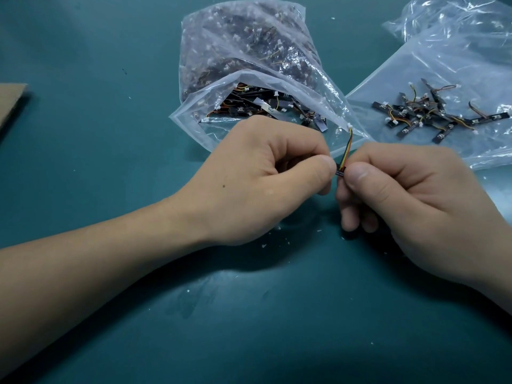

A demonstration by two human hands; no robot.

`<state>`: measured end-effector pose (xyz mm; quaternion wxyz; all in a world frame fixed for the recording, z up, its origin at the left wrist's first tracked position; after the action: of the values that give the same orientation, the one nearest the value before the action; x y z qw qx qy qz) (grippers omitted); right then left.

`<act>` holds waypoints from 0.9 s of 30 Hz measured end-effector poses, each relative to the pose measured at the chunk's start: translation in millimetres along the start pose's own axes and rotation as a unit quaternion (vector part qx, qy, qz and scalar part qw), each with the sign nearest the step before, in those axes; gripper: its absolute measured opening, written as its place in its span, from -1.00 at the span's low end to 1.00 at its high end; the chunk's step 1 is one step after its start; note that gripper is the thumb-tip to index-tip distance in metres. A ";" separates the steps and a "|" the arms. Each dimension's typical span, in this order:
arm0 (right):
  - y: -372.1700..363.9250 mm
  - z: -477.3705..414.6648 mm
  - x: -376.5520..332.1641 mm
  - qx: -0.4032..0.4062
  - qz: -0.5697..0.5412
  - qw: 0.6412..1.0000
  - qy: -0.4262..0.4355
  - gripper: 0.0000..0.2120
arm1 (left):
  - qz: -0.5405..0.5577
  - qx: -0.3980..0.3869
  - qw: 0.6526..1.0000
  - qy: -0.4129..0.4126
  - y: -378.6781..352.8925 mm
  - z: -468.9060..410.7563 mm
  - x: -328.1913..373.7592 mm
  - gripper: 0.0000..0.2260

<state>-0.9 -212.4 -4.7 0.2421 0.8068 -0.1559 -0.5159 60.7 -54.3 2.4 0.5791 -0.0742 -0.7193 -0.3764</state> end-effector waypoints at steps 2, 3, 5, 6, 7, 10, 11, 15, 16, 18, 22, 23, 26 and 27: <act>0.0 0.1 -0.6 0.003 0.000 1.000 0.004 -0.72 | 0.001 0.000 1.000 0.001 0.8 0.2 0.4 -0.80; -0.1 -0.1 -0.7 0.005 -0.003 1.000 0.005 -0.72 | 0.003 0.000 1.000 0.000 1.3 0.2 0.6 -0.80; -0.3 -0.2 -0.6 0.005 -0.006 1.000 0.006 -0.72 | 0.002 0.001 1.000 -0.002 2.0 0.1 0.8 -0.80; -0.5 -0.4 -0.3 0.003 -0.003 1.000 0.006 -0.71 | 0.000 0.002 1.000 -0.003 2.3 -0.1 0.6 -0.80; -0.7 -0.4 -0.1 0.000 0.001 1.000 0.006 -0.71 | -0.003 0.002 1.000 -0.003 2.2 -0.2 0.3 -0.80; -1.1 -0.5 0.4 0.004 -0.004 1.000 0.002 -0.71 | 0.005 0.001 1.000 -0.004 2.1 0.0 0.3 -0.79; -1.1 -0.6 0.1 0.006 -0.009 1.000 0.000 -0.72 | 0.011 0.002 1.000 -0.005 2.4 0.1 0.5 -0.79; -1.3 -1.1 -1.3 0.000 0.008 1.000 0.009 -0.71 | 0.011 0.002 1.000 -0.002 2.6 -0.4 -0.3 -0.79; -1.0 -1.2 -1.3 0.001 0.008 1.000 0.009 -0.71 | 0.010 0.003 1.000 -0.001 2.4 -0.6 -0.3 -0.79; -0.4 -1.0 -0.9 0.005 -0.006 1.000 0.001 -0.71 | 0.014 0.002 1.000 -0.003 2.5 -0.4 0.2 -0.79; -0.1 -0.8 -0.8 0.005 0.005 1.000 0.007 -0.70 | 0.011 0.004 1.000 -0.005 2.4 -0.4 0.1 -0.79; -0.2 -0.8 -0.6 0.006 0.006 1.000 0.008 -0.71 | 0.010 0.004 1.000 -0.006 2.4 -0.5 0.1 -0.79; -0.5 -1.0 -0.1 0.008 0.002 1.000 0.007 -0.71 | 0.013 0.006 1.000 -0.008 3.0 -0.5 0.7 -0.79; -0.6 -1.1 -0.4 0.005 0.007 1.000 0.010 -0.71 | 0.010 0.006 1.000 -0.008 3.1 -0.4 0.7 -0.79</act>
<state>0.0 -211.5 -4.3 0.2429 0.8123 -0.1614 -0.5052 62.5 -52.5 4.4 0.5775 -0.0811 -0.7253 -0.3660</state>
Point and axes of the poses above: each hand's wrist, its own z-axis away from the middle knuckle, its own y-axis out of the back of the hand, x = y × z, the point moved 4 cm from there along -z, towards the middle knuckle, and after that the axes turned 11 degrees about y, right-handed, at the moved point
